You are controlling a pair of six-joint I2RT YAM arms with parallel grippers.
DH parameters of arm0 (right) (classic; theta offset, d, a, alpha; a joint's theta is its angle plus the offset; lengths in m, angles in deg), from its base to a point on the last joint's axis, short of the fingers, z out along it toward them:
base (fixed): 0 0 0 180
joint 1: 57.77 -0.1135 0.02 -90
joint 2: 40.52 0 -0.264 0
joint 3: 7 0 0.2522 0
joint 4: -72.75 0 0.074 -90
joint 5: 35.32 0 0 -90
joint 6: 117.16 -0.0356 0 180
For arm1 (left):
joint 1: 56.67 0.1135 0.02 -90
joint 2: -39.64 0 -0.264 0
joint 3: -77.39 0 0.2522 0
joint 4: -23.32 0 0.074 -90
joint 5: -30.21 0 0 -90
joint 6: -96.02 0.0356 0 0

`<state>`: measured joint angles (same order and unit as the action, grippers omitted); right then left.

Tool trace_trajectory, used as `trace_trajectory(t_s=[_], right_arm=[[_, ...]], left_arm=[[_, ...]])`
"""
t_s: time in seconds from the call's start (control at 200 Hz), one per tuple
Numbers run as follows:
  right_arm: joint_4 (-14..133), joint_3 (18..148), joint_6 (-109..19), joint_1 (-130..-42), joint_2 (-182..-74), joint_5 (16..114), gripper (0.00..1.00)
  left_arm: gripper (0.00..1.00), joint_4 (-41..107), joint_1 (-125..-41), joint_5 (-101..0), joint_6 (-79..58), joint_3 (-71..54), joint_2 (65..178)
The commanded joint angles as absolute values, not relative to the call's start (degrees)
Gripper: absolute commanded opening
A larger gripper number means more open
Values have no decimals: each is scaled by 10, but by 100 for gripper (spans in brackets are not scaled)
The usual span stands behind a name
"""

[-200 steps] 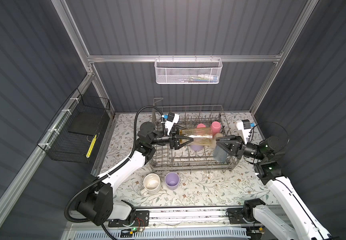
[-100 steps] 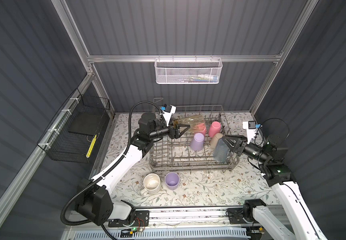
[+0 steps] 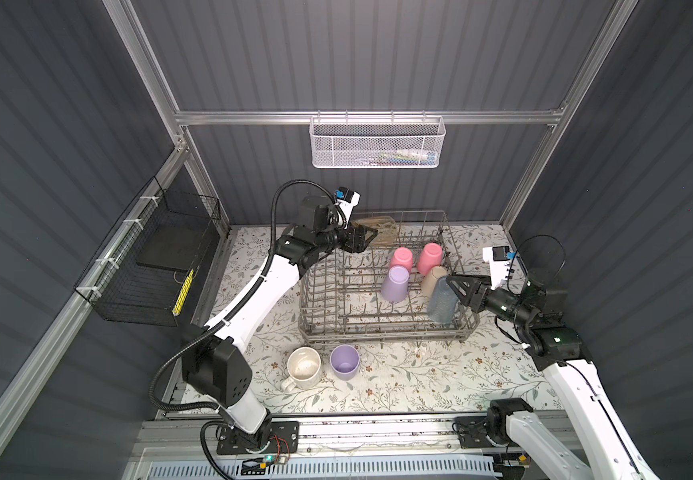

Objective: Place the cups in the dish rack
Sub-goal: 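Turn the yellow cup mouth-down with the left gripper beside the pink cups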

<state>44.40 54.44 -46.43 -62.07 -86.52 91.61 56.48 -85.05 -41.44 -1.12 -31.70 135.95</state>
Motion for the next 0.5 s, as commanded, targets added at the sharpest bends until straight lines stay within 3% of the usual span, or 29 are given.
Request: trace_trajectory(t_s=[0.0, 0.495], right_arm=[[432, 561, -448, -619, -869, 906, 42], [426, 558, -448, -619, -893, 903, 43]], left_arm=[[0, 644, -847, -454, 26, -376, 1388], [0, 790, -848, -487, 77, -519, 1506]])
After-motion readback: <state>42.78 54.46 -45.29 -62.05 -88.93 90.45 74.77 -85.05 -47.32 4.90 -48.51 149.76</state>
